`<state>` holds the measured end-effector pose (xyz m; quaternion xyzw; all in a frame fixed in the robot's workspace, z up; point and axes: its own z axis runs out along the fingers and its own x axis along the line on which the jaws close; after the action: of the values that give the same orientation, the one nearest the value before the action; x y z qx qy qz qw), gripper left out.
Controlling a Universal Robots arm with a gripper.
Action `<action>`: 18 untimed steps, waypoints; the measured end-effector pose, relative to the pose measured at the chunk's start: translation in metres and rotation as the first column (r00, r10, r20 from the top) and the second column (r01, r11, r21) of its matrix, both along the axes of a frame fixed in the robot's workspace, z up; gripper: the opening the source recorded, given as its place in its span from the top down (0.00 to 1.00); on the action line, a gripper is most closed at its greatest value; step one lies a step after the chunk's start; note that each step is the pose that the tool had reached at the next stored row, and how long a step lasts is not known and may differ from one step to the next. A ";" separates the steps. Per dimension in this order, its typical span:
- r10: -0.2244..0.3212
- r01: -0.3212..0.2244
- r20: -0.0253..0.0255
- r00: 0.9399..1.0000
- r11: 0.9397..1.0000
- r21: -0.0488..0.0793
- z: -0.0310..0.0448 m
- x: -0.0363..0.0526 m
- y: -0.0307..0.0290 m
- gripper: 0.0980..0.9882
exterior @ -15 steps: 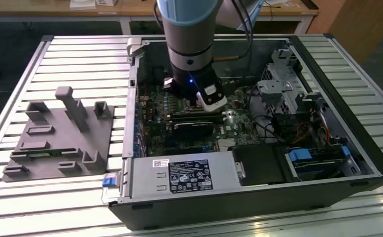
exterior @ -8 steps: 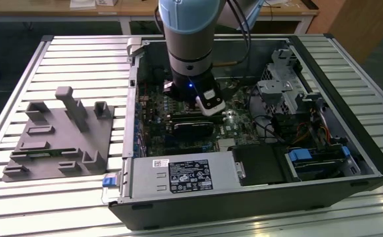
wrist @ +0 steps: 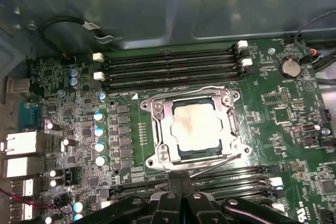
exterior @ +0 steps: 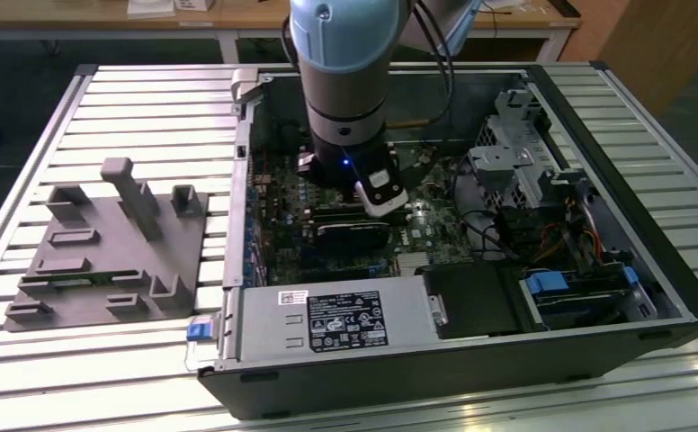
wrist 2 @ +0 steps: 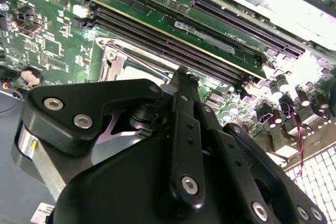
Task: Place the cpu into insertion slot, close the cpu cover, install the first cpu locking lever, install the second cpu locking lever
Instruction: 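Install the second cpu locking lever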
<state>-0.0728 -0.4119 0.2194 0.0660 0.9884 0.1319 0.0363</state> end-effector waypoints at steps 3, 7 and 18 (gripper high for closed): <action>0.000 0.000 -0.001 1.000 1.000 0.003 -0.0028 -0.0018 0.0000 0.99; 0.000 0.000 -0.001 1.000 1.000 0.008 -0.0065 -0.0058 0.0000 0.99; 0.000 0.000 -0.002 1.000 0.999 0.036 -0.0149 -0.0137 0.0000 0.99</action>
<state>-0.0866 -0.4120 0.2045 0.0667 0.9859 0.1496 0.0344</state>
